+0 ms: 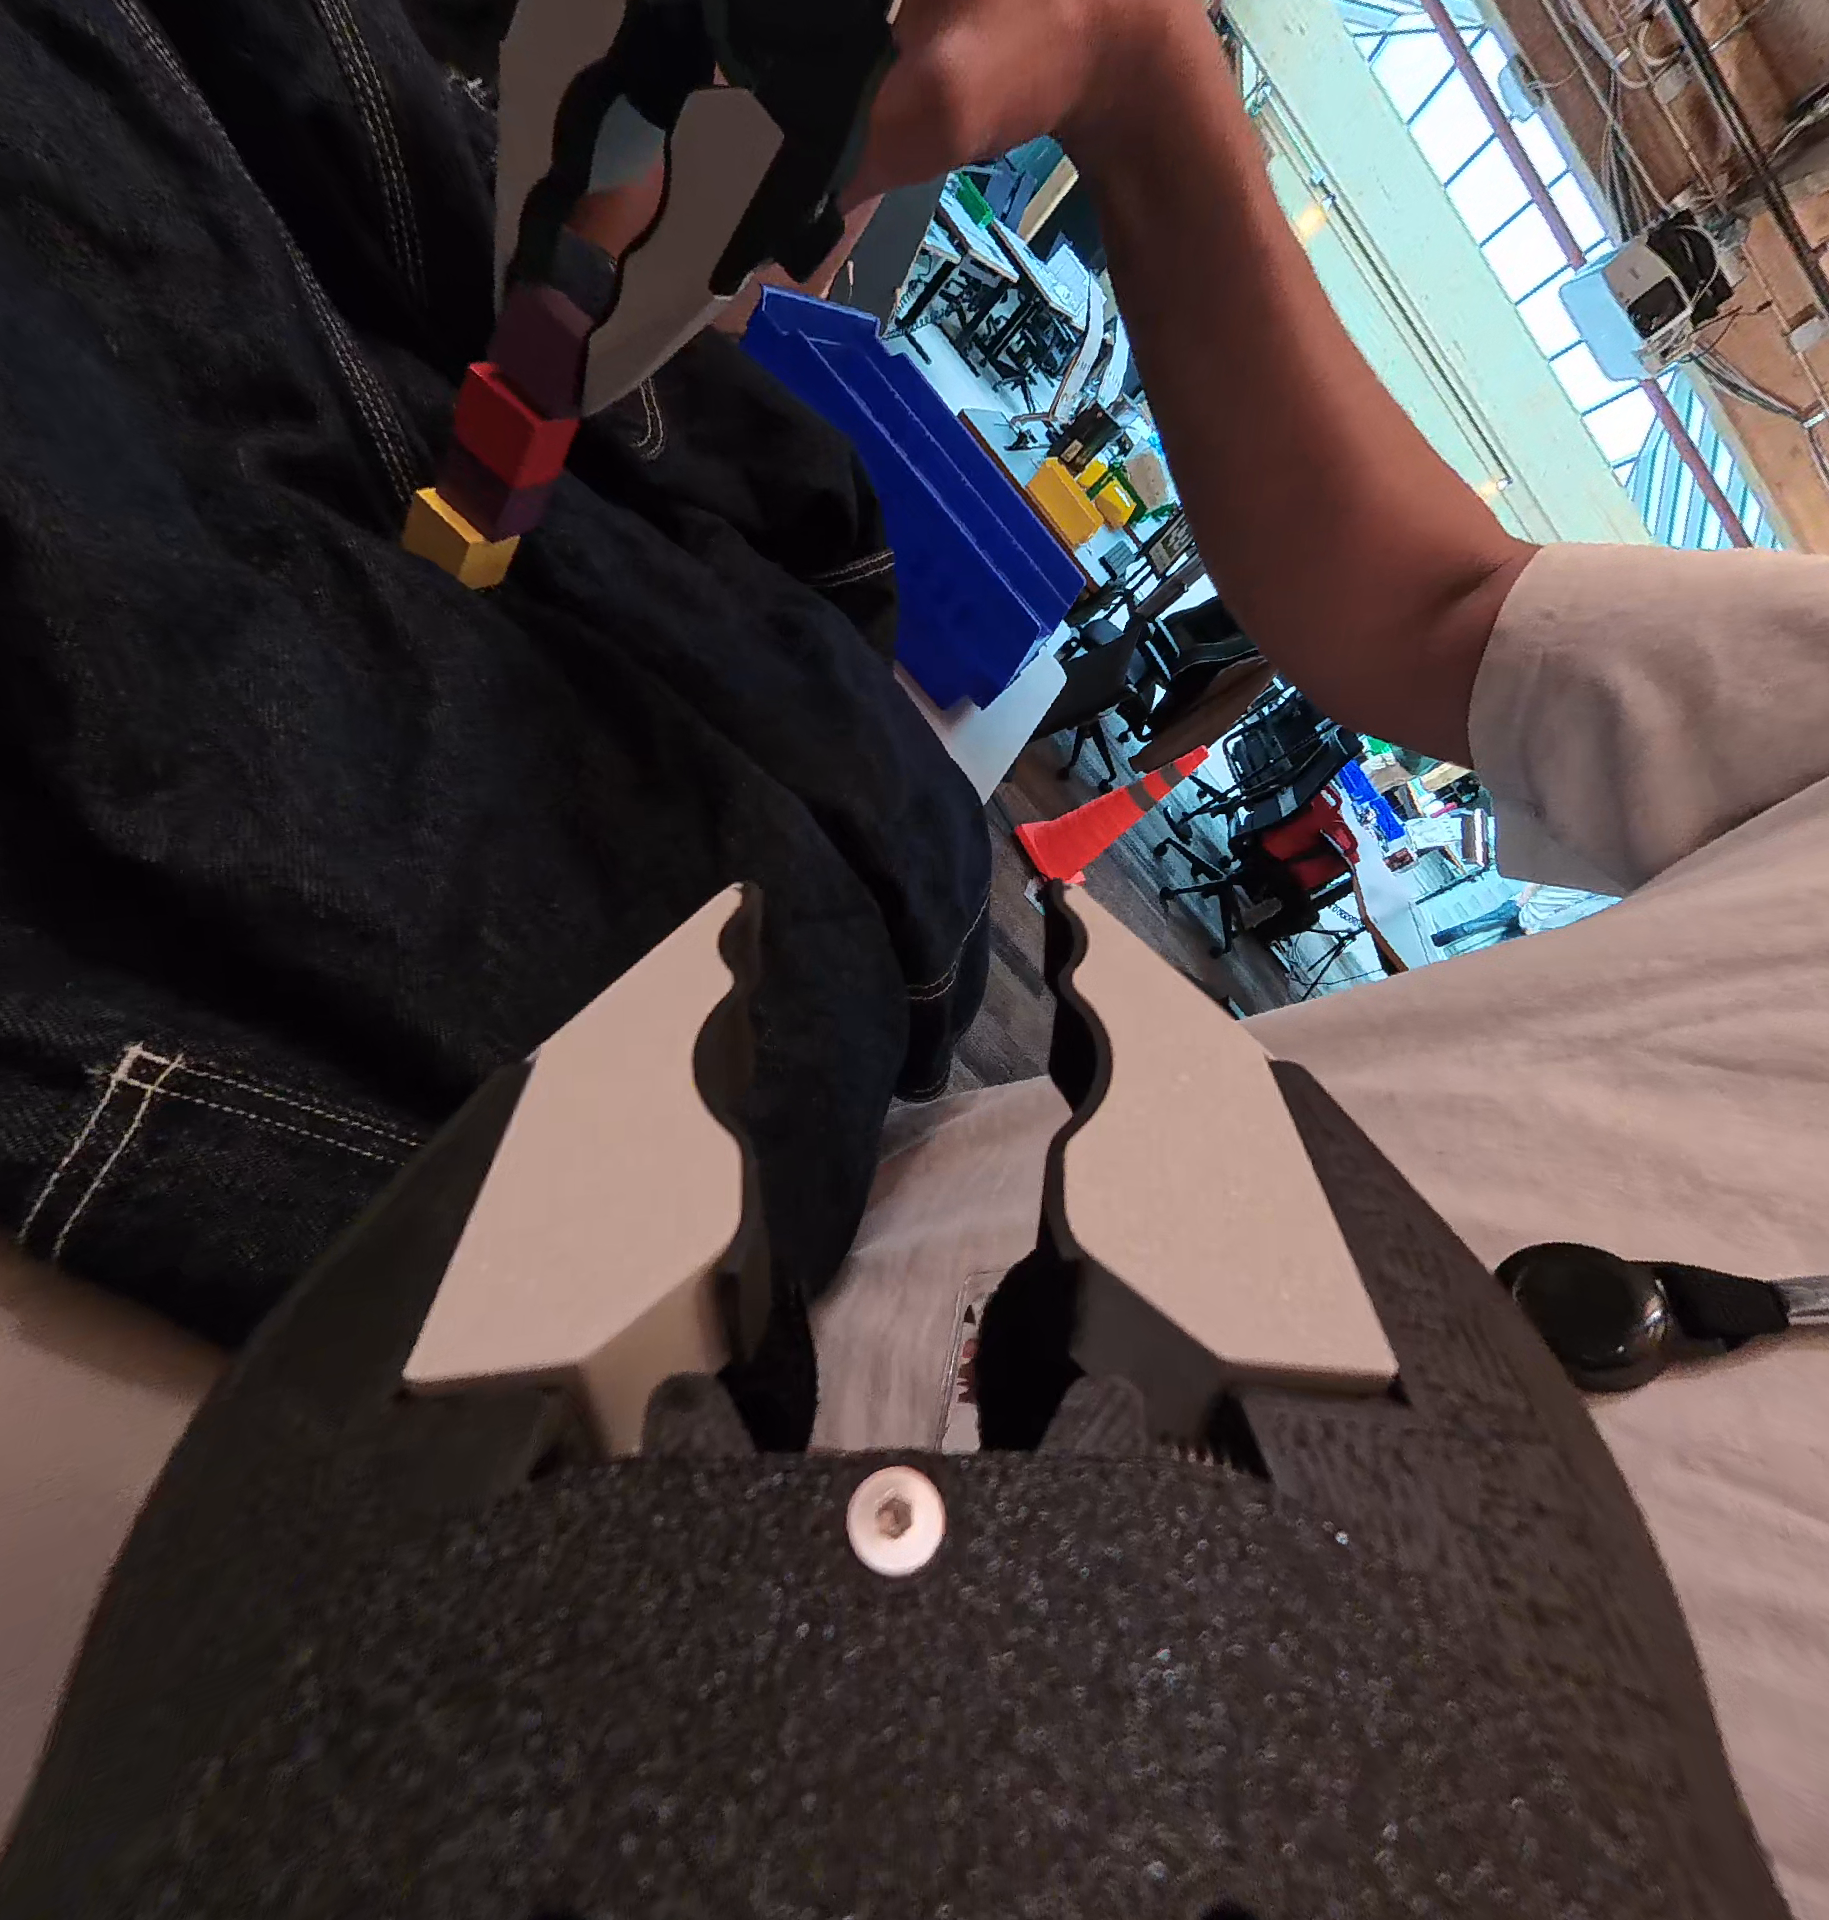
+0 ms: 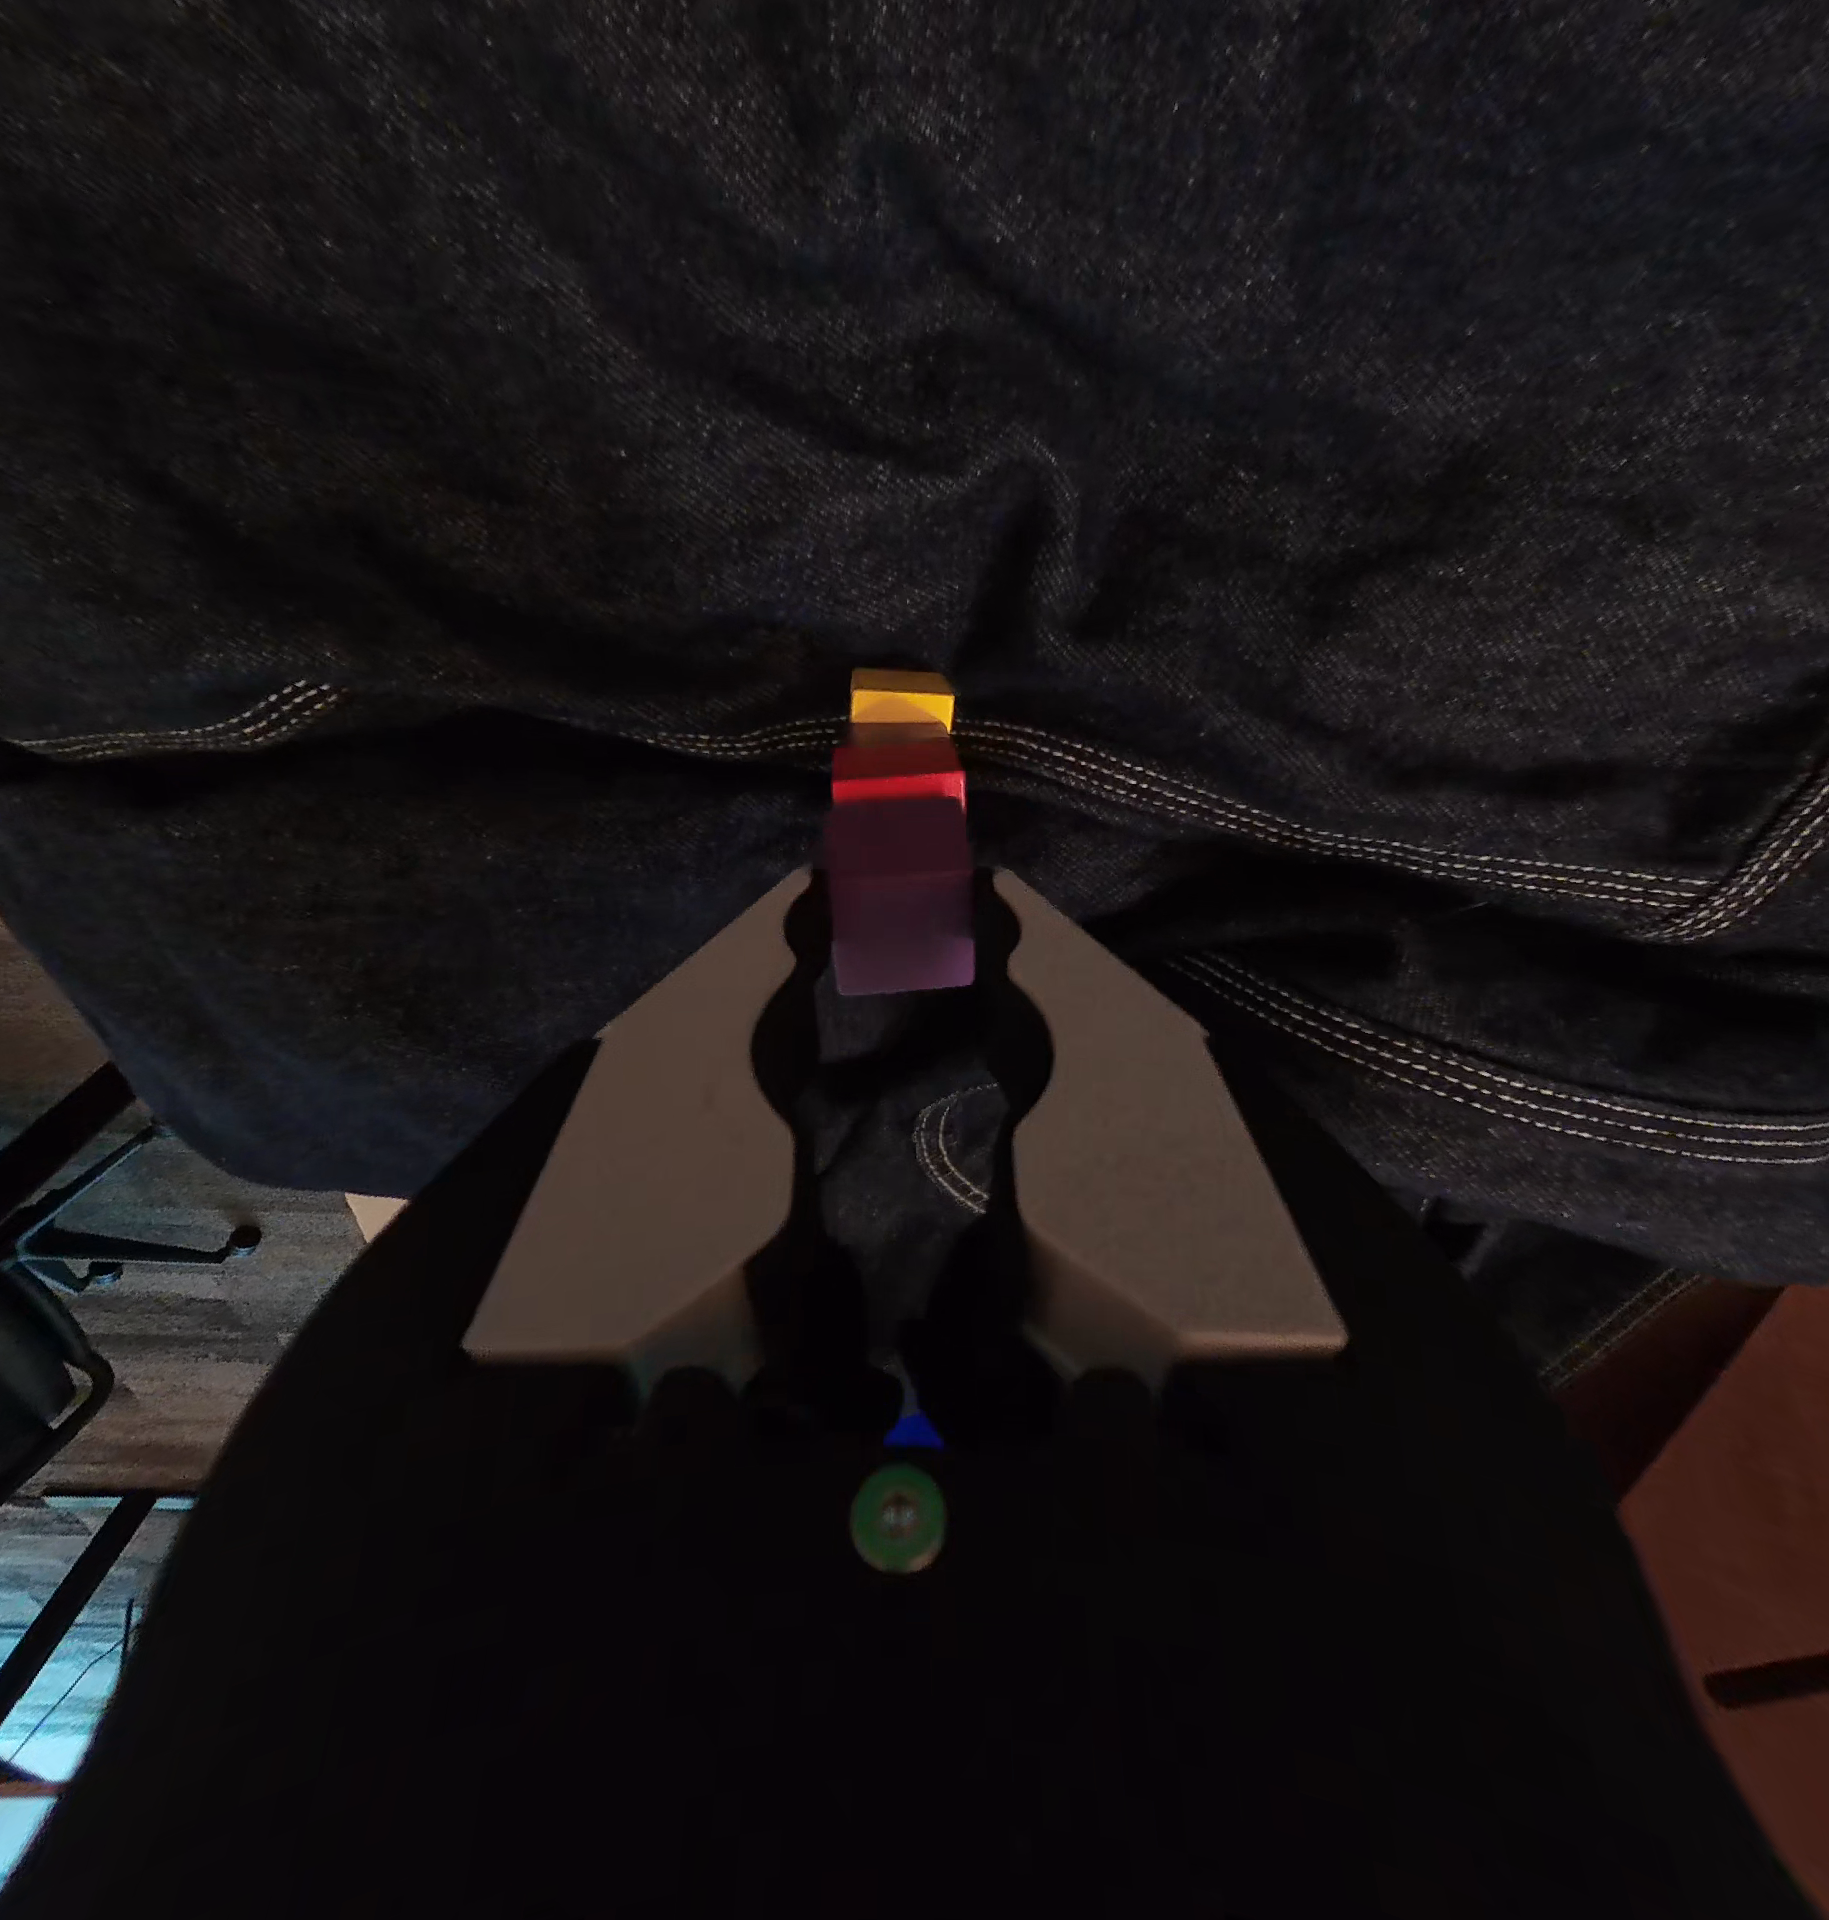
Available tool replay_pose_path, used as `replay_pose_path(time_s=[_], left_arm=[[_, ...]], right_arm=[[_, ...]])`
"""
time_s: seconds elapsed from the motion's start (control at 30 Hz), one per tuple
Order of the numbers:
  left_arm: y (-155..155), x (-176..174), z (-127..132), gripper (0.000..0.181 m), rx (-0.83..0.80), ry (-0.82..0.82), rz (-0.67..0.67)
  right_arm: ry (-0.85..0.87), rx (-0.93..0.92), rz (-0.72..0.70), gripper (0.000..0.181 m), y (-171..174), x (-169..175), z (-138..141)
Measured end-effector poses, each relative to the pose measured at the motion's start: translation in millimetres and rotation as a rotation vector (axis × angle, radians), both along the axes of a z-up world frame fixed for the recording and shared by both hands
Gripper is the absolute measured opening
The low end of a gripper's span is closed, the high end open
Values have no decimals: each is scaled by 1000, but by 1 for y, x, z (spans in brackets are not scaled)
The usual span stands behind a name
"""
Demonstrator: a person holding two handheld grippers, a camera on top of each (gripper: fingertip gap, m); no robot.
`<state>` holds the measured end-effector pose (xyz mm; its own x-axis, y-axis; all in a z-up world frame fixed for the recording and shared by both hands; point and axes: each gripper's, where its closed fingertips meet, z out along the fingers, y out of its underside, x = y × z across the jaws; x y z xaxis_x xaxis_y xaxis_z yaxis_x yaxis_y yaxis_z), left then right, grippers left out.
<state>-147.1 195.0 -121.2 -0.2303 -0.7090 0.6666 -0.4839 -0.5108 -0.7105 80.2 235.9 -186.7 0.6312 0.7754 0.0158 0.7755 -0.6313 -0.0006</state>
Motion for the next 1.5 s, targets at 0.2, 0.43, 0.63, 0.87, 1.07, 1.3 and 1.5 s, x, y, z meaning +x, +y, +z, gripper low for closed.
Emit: replay_pose_path(time_s=[0.2, 0.43, 0.63, 0.87, 1.07, 1.3, 1.5], left_arm=[[-2, 1, 0, 56, 1, 1, -11], [-1, -1, -3, 56, -2, 10, -6], [0, -1, -2, 56, -7, 7, -6], [-2, 0, -4, 55, -6, 11, -13], [-2, 1, -5, 55, -7, 13, -21], [-1, 1, -5, 55, -10, 15, -22], [-4, 2, -6, 56, -4, 20, -34]], right_arm=[[8, -17, -5, 27, 1, -1, -3], [31, -20, -20, 27, 4, -3, -3], [30, -24, -18, 27, 6, -3, -3], [27, -28, -16, 27, 6, -4, -4], [47, -56, -46, 27, 5, -5, -5], [50, -55, -52, 28, 5, -5, -7], [37, -29, -54, 41, 8, -1, -5]])
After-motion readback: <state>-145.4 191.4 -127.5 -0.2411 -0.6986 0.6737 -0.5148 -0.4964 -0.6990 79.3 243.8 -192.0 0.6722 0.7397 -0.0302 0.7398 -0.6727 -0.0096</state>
